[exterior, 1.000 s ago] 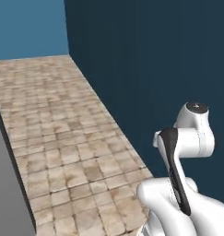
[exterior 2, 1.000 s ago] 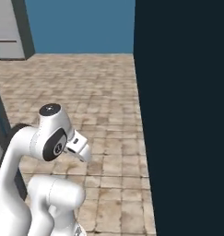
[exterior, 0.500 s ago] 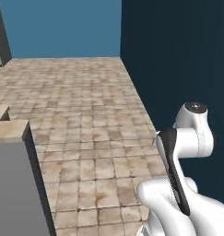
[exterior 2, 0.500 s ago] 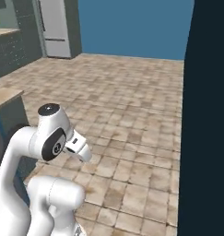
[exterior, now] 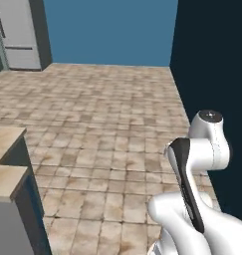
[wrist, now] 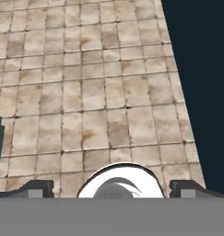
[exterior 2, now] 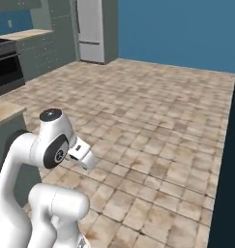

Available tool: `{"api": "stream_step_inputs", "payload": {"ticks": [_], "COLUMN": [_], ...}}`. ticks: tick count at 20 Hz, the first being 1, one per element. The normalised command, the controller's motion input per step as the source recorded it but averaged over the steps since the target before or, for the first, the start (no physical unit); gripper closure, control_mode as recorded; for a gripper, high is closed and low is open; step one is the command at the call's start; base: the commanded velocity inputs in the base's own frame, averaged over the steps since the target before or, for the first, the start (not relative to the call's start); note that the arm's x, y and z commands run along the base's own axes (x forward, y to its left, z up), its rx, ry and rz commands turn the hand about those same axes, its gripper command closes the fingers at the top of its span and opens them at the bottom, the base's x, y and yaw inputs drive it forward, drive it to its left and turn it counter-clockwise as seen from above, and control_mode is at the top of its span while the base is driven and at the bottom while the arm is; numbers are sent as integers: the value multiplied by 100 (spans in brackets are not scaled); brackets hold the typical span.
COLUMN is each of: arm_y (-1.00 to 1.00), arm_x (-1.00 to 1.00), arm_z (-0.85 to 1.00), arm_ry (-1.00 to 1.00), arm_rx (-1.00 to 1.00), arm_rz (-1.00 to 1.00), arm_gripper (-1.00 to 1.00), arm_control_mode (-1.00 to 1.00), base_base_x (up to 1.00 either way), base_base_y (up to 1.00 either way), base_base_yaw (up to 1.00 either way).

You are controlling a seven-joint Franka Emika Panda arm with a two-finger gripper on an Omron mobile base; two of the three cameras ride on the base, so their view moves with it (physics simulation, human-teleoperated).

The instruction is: Take the chicken drumsticks from the pan and place one on each plate on the dining counter.

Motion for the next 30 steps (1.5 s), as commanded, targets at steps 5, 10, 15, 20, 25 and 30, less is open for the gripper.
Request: {"api": "stream_step_inputs", "payload": {"ticks": [5,10,15,20,25,30], "arm_y": [0,0,0,0,0,0], "arm_x": [0,0,0,0,0,0], "arm_z": [0,0,0,0,0,0], "arm_ry": [0,0,0,0,0,0], "arm_rx": [0,0,0,0,0,0], "arm_rz": [0,0,0,0,0,0], "arm_gripper": [-100,-100,-100,-100,-100,-100], "arm_control_mode": [100,100,100,100,100,100], "base_base_x": [100,100,100,100,100,100], "base_base_y": [-40,-46,-55,-60,-49,-28], "base_base_yaw": [41,45,45,47,48,34]}}
